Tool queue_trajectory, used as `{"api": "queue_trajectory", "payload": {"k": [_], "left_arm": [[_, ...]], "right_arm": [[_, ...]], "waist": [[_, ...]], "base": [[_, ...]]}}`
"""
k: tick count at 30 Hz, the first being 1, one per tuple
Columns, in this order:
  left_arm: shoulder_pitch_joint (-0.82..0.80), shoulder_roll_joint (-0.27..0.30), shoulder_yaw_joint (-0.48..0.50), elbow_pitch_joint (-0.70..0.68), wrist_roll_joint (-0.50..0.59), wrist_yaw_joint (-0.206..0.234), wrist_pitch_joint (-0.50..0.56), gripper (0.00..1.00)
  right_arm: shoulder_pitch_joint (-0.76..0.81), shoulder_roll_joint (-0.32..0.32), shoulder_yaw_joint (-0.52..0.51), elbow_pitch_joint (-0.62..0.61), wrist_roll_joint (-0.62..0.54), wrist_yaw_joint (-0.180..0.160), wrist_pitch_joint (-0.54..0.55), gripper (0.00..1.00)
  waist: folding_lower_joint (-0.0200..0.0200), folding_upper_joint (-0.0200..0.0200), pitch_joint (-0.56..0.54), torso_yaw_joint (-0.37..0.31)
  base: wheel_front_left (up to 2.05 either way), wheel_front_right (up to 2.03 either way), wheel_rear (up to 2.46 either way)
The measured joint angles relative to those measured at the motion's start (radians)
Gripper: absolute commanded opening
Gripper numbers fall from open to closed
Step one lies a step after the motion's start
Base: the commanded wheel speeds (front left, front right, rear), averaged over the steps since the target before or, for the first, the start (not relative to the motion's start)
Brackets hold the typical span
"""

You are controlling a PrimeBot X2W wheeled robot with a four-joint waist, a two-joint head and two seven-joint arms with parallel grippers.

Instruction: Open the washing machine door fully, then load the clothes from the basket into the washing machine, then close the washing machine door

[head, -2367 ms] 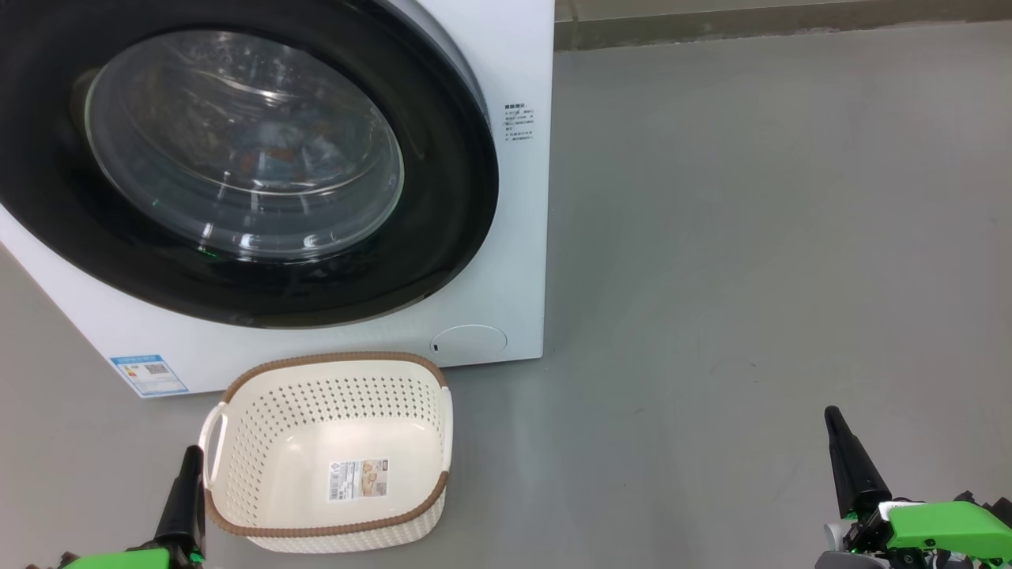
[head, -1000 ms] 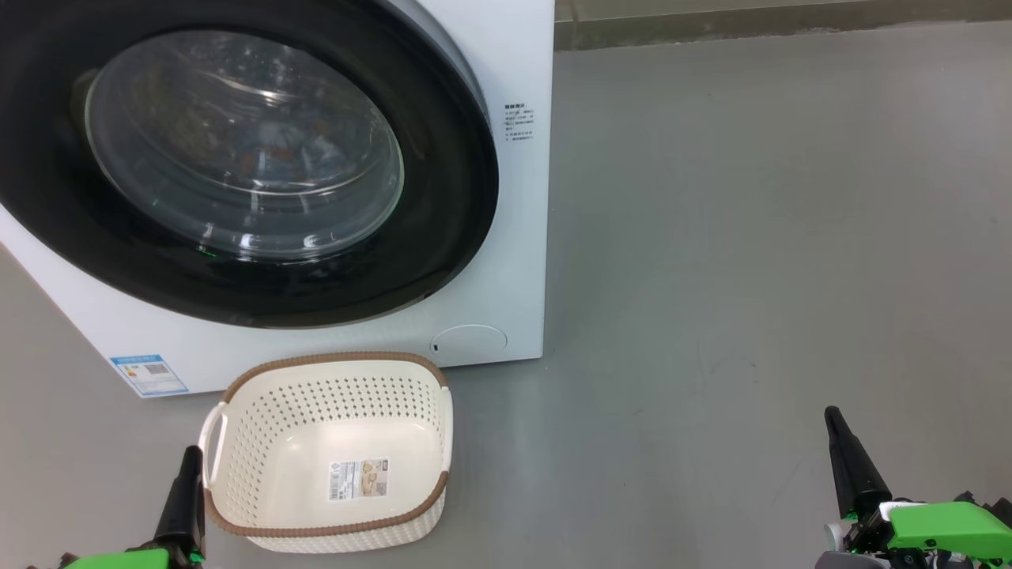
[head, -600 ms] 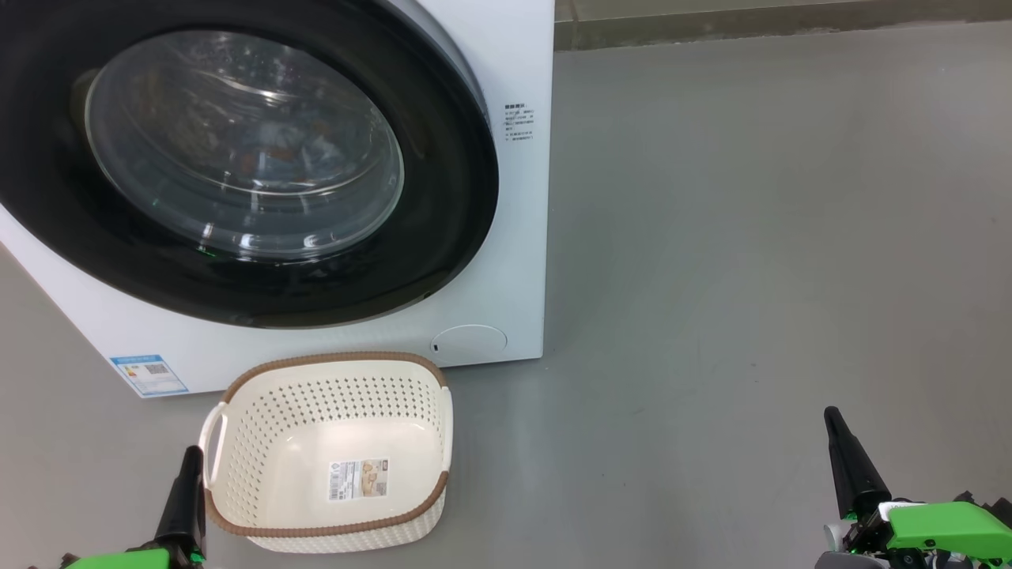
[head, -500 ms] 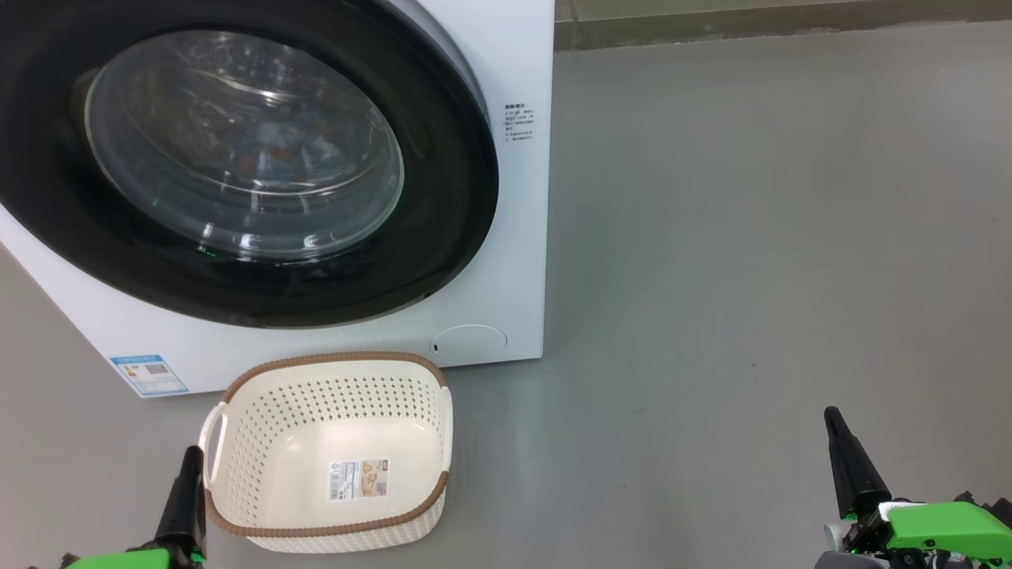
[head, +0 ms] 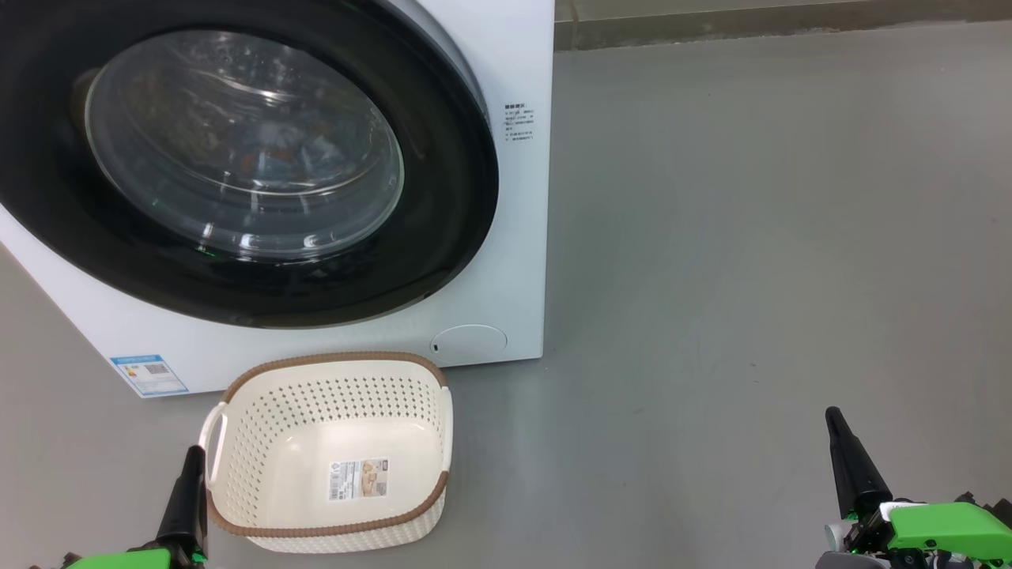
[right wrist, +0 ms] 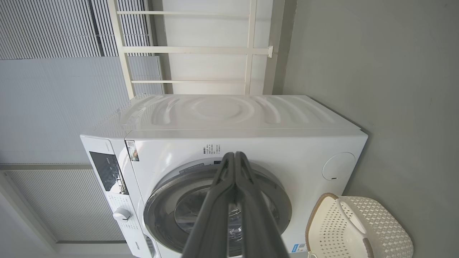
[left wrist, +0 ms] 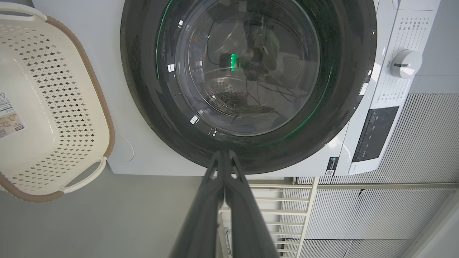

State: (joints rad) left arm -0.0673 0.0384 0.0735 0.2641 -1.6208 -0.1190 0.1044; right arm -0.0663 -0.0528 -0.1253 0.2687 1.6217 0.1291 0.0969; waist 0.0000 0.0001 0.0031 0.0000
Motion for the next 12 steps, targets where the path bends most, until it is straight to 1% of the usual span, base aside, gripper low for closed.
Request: {"api": "queue_trajectory", "payload": {"k": [12], "left_arm": [[0.0, 0.0, 0.001, 0.0, 0.0, 0.0, 0.0, 0.0]], "right_arm": [[0.0, 0.001, -0.002, 0.0, 0.0, 0.0, 0.007, 0.0]], "waist": [[-0.0001, 0.0, 0.0, 0.0]], "base": [[0.0, 0.0, 0.0]]}}
